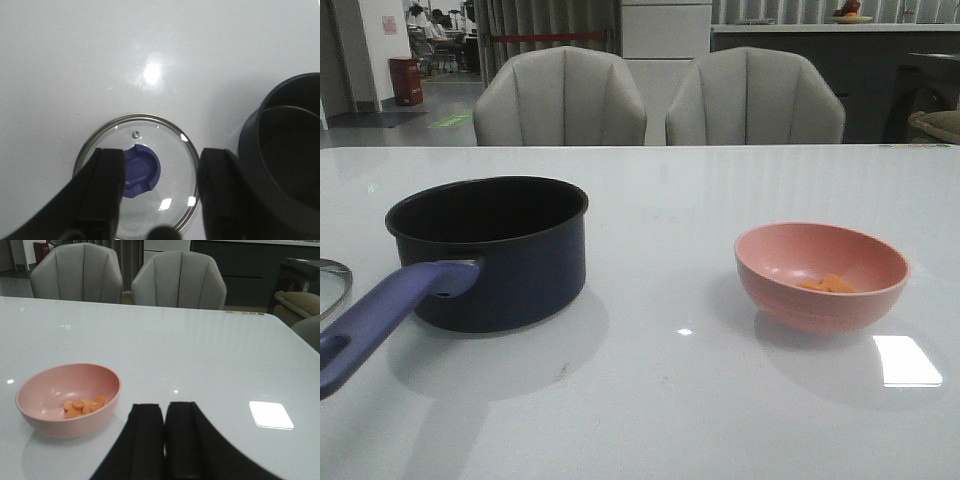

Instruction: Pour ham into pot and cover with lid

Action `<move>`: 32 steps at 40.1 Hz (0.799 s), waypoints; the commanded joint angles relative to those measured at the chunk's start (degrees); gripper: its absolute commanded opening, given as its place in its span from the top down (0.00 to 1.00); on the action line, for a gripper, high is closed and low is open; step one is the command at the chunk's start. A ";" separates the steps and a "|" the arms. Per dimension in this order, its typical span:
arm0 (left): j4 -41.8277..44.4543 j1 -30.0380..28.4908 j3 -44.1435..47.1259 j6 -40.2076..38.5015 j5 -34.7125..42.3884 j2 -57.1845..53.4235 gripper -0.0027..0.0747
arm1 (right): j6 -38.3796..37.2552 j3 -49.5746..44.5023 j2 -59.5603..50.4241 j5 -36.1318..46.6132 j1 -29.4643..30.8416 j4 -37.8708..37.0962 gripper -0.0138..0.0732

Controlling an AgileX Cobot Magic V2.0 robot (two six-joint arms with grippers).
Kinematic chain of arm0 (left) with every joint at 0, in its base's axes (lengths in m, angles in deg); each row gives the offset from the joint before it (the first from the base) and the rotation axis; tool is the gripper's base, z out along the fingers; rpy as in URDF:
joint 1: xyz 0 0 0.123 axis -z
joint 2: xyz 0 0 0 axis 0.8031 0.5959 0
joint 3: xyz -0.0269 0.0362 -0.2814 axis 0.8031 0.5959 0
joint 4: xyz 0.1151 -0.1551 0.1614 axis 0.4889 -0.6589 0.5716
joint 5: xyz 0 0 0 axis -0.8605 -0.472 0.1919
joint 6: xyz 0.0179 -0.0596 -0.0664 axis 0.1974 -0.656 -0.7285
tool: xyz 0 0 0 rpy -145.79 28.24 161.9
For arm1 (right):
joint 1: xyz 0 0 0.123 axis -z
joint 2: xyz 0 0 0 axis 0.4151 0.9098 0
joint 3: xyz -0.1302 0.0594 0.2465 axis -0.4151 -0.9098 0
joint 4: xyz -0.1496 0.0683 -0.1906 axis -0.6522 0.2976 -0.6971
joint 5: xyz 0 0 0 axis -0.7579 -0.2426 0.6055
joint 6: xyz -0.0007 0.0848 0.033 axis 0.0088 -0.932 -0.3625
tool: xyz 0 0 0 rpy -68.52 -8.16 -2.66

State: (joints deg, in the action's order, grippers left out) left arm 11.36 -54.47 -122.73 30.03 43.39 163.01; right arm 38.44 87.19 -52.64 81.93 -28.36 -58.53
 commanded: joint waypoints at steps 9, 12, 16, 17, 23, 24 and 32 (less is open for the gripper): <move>1.00 8.31 16.38 0.00 16.31 -22.56 0.54 | 0.37 0.31 -1.21 4.78 0.34 -0.70 0.66; 0.90 9.03 19.43 -0.34 16.74 -27.54 0.54 | 0.37 0.31 -1.21 4.78 0.34 -0.70 0.66; -0.48 9.12 22.40 -0.34 16.74 -35.48 0.54 | 0.37 0.31 -1.21 4.78 0.34 -0.70 0.66; -0.62 9.12 23.29 -0.34 16.74 -37.14 0.54 | 0.37 0.31 -1.21 4.78 0.34 -0.70 0.66; 0.04 9.82 28.12 -0.34 16.88 -48.07 0.54 | 0.37 0.31 -1.16 4.79 0.34 -0.70 0.66; 0.71 10.20 29.16 -0.34 16.88 -49.18 0.54 | 0.37 0.31 -1.16 4.79 0.34 -0.70 0.66; 2.60 15.11 35.82 -0.34 16.92 -56.93 0.54 | 0.37 0.31 -1.16 4.79 0.34 -0.70 0.66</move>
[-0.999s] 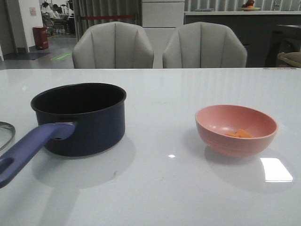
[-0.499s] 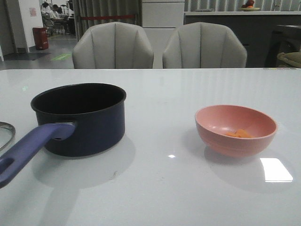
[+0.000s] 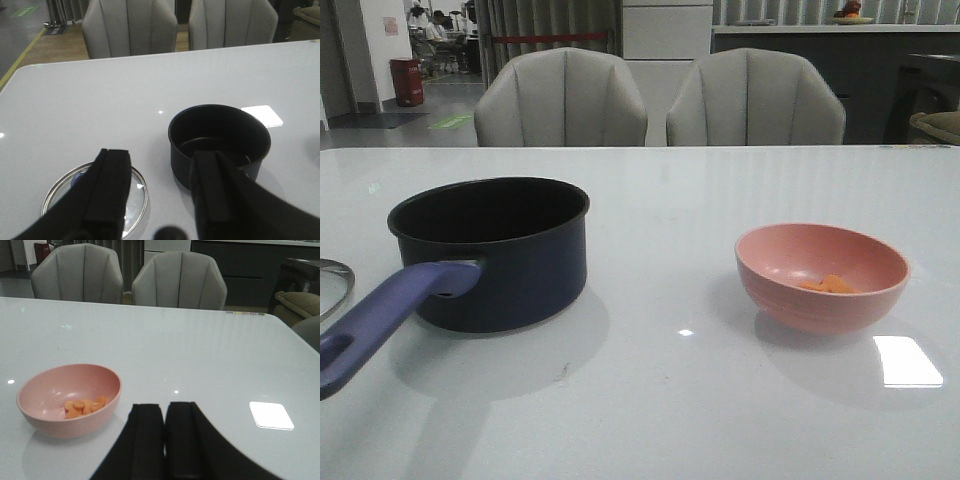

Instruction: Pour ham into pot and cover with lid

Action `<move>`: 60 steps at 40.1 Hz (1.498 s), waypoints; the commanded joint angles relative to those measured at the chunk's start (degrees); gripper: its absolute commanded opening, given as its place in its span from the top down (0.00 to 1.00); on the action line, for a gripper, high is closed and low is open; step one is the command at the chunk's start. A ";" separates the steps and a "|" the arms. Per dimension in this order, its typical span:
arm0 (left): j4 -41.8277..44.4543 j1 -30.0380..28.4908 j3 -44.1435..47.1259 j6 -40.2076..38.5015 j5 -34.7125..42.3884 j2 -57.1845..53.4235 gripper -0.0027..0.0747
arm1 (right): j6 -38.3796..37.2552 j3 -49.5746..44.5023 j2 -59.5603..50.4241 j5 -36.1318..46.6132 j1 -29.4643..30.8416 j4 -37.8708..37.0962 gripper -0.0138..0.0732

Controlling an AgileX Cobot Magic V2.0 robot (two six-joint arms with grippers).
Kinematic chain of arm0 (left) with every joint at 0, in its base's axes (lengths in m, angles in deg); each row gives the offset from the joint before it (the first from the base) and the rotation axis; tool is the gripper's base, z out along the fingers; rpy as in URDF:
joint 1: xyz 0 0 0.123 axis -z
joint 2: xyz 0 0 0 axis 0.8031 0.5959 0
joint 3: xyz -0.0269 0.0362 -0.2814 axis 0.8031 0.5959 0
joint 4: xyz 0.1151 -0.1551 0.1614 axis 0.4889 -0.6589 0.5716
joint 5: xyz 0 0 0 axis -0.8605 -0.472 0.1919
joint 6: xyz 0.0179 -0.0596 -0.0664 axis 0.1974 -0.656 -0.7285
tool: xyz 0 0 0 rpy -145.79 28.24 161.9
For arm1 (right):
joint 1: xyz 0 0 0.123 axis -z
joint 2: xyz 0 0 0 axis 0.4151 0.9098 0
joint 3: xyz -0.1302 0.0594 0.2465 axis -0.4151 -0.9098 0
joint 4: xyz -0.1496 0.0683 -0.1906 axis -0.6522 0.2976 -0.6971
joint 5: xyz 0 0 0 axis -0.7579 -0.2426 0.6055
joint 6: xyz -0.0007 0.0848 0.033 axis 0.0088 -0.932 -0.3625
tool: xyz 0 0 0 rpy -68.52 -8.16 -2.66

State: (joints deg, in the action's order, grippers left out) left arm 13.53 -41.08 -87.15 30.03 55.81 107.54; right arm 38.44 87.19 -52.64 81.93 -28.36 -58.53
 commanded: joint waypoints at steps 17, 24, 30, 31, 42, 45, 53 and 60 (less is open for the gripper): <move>0.89 4.74 8.76 -0.34 13.92 -8.89 0.54 | 0.37 0.31 -1.16 4.84 0.34 -0.70 0.66; 0.89 4.74 8.76 -0.34 13.79 -10.94 0.54 | 0.31 0.31 -1.16 7.99 0.34 -0.58 0.66; 0.89 4.74 8.76 -0.34 13.79 -10.94 0.54 | 0.33 2.69 -1.11 13.24 0.34 2.04 0.66; 0.89 4.74 8.76 -0.34 13.79 -10.94 0.54 | 0.33 3.24 -1.03 12.79 0.34 2.24 0.66; 0.89 4.74 8.76 -0.34 13.83 -10.94 0.54 | 0.33 18.29 12.51 -4.51 0.34 2.34 0.66; 0.89 4.74 8.76 -0.34 13.83 -10.94 0.54 | 0.33 19.84 15.84 -5.71 0.34 2.34 0.66; 0.89 4.74 8.76 -0.34 13.83 -10.94 0.54 | 0.33 19.74 18.77 -5.99 0.34 2.54 0.66; 0.89 4.74 8.76 -0.34 13.46 -10.94 0.54 | 0.33 19.74 19.32 -3.94 0.34 2.84 0.63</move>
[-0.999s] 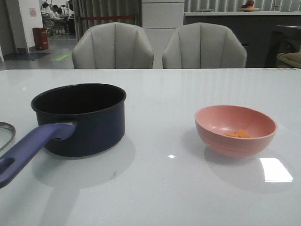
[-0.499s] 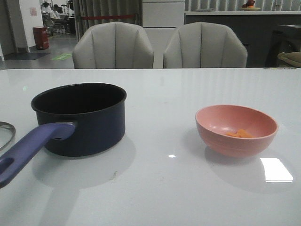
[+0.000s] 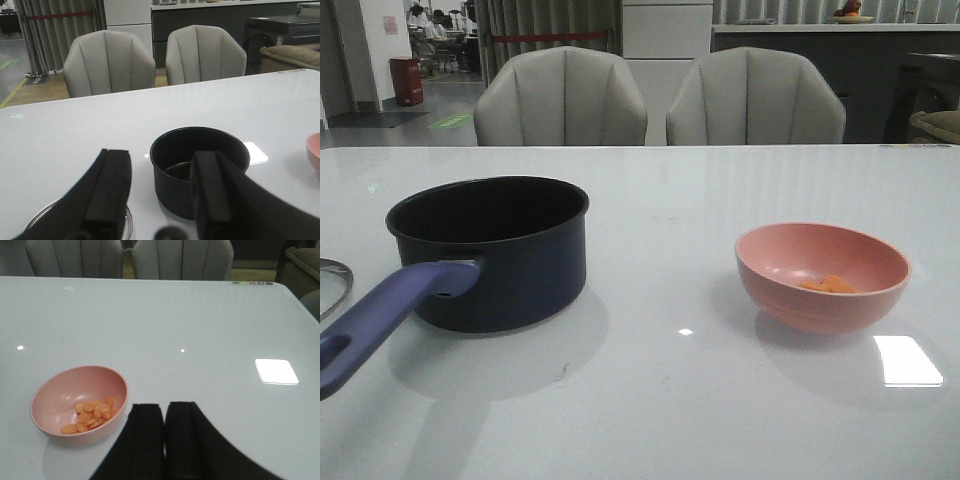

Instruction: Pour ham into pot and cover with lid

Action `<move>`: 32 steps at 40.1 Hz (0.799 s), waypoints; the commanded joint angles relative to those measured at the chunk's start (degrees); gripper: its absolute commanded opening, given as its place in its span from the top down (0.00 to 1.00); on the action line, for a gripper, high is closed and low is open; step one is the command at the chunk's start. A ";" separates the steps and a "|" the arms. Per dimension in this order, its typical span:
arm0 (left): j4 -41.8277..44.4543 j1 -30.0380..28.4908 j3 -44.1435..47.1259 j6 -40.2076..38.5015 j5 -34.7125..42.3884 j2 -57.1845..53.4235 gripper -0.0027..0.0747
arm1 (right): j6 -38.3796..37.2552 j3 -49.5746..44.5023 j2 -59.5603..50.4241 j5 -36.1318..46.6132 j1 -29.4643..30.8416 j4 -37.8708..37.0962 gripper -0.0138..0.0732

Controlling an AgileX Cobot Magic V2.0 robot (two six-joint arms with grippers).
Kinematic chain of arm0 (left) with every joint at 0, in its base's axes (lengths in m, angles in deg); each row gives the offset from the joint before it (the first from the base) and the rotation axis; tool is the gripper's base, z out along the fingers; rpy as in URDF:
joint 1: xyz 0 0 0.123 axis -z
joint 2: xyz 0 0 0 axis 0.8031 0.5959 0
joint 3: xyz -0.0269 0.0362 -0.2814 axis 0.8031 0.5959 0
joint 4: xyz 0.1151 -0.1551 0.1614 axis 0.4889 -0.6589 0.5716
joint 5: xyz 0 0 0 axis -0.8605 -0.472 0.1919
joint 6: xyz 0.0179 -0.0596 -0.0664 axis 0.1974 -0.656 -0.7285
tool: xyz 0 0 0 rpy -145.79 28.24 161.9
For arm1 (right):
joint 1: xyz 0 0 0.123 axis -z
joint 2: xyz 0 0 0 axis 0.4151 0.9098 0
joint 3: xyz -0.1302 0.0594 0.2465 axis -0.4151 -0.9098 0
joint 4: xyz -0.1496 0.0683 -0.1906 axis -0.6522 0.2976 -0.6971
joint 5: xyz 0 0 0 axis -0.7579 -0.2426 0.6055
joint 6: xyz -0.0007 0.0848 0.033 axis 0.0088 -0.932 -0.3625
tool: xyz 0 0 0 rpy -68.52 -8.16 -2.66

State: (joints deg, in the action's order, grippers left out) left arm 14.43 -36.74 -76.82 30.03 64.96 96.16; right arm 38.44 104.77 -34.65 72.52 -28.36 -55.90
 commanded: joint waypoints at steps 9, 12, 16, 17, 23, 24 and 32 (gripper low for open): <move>-0.01 0.40 -1.57 -0.34 4.31 0.44 0.54 | 0.33 5.92 11.25 1.55 0.34 0.21 0.35; -0.01 0.40 -1.57 -0.34 4.31 0.44 0.54 | 0.33 8.80 16.42 0.02 0.34 0.57 0.29; -0.01 0.29 -1.57 -0.34 4.53 0.44 0.54 | 0.33 14.21 24.74 -2.05 0.34 1.47 0.30; -0.01 0.29 -1.57 -0.34 4.53 0.44 0.54 | 0.33 15.60 26.84 -2.76 0.34 2.16 0.30; -0.01 0.29 -1.57 -0.34 4.95 0.44 0.54 | 0.33 23.80 39.13 -6.77 0.34 5.38 0.30; -0.01 0.29 -1.57 -0.34 4.98 0.44 0.54 | 0.33 25.46 40.86 -7.82 0.34 5.60 0.30; -0.01 0.29 -1.57 -0.34 5.09 0.44 0.54 | 0.49 37.13 56.35 -15.67 -1.30 5.74 0.30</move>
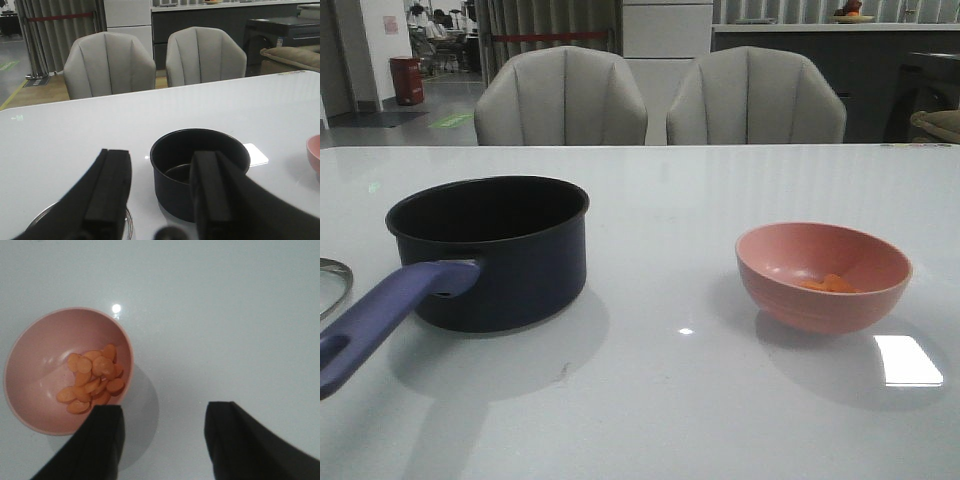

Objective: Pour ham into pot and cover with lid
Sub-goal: 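Grasp the pink bowl rim with the right gripper and lift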

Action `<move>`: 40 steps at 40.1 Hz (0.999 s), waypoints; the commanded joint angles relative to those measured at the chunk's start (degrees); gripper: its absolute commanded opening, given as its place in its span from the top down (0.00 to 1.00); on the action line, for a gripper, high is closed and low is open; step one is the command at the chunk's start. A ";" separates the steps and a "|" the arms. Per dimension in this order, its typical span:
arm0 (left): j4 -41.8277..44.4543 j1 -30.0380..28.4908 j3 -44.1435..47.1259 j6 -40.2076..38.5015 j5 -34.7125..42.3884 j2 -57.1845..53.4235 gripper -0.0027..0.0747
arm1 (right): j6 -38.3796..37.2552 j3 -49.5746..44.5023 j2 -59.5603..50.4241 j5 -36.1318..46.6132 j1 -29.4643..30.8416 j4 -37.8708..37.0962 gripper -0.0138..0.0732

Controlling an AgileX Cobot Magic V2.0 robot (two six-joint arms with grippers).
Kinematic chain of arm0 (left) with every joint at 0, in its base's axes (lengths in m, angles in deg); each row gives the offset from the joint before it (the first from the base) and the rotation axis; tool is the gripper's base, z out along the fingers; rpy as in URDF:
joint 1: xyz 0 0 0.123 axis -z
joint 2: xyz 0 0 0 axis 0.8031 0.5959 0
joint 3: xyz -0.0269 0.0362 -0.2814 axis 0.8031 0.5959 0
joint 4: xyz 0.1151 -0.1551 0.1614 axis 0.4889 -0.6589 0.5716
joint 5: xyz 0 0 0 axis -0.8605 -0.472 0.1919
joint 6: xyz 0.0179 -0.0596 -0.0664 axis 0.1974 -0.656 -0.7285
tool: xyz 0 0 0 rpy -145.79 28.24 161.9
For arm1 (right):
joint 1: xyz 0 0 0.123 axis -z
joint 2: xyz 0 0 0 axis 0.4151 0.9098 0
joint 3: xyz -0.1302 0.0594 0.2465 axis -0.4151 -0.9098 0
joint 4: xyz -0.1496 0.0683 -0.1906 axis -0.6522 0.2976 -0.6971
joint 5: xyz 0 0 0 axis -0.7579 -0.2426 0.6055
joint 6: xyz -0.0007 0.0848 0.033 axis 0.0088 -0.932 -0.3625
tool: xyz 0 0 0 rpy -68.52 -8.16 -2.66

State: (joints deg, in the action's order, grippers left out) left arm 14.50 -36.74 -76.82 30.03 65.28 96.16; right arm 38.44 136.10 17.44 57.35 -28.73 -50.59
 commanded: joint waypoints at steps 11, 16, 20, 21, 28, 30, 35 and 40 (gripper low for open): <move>-0.08 0.29 -1.57 -0.34 4.59 0.44 0.54 | 1.57 16.82 19.35 -4.34 -2.74 0.44 0.30; -0.08 0.29 -1.57 -0.34 4.59 0.44 0.54 | 1.57 20.25 24.61 -5.50 -2.74 1.15 0.30; -0.08 0.29 -1.57 -0.34 4.59 0.44 0.54 | 1.61 21.73 27.52 -5.84 -2.99 2.43 0.30; -0.08 0.29 -1.57 -0.34 4.59 0.44 0.54 | 1.68 22.15 28.06 -6.01 -3.18 2.68 0.30; -0.08 0.29 -1.57 -0.34 4.59 0.44 0.54 | 3.77 24.22 31.80 -6.72 -4.75 3.94 0.30; -0.08 0.29 -1.57 -0.34 4.59 0.44 0.54 | 3.77 24.48 32.70 -6.80 -4.80 3.94 0.30; -0.08 0.29 -1.57 -0.34 4.59 0.44 0.54 | 3.77 24.48 34.84 -6.69 -4.66 3.88 0.30; -0.08 0.29 -1.57 -0.34 4.59 0.44 0.54 | 3.77 24.48 35.79 -6.67 -4.66 3.94 0.42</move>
State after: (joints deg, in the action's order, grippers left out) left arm 14.50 -36.74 -76.82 30.03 65.28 96.16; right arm 41.47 158.79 55.69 49.53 -33.62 -47.13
